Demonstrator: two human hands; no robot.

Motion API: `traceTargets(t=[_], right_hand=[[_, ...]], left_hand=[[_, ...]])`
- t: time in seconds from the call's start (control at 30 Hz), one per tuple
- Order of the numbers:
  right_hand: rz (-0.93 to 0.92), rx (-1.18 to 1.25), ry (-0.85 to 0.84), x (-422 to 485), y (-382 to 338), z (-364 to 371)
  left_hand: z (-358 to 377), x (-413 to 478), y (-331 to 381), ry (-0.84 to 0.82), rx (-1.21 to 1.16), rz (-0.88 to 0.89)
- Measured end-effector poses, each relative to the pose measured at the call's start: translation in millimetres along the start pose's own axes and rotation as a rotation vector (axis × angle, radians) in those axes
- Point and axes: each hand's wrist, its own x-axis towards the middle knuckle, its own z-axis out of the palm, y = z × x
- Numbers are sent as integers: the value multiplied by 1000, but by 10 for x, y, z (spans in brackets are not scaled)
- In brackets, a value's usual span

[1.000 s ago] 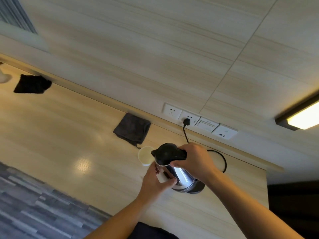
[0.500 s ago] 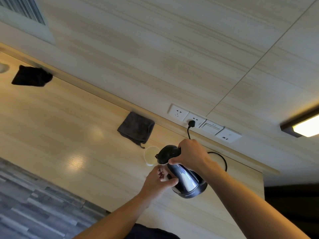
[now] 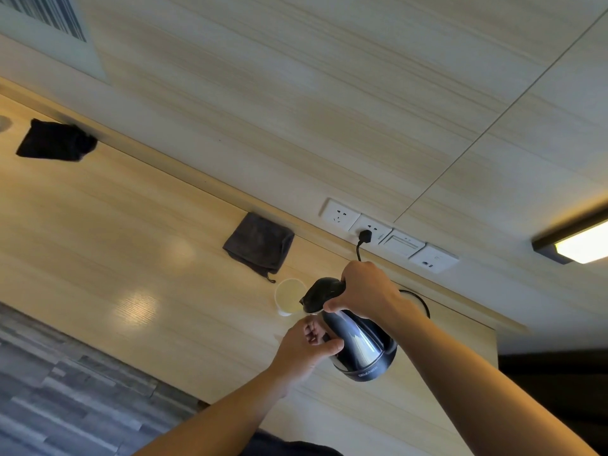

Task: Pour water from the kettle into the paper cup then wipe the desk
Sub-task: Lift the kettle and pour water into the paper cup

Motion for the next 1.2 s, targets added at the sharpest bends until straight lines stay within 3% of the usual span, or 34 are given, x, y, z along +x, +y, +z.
traceTargets(t=[1.2], right_hand=[[-83,-81,-36,147,-139,-101]], left_hand=[[25,37,19,10,-133,34]])
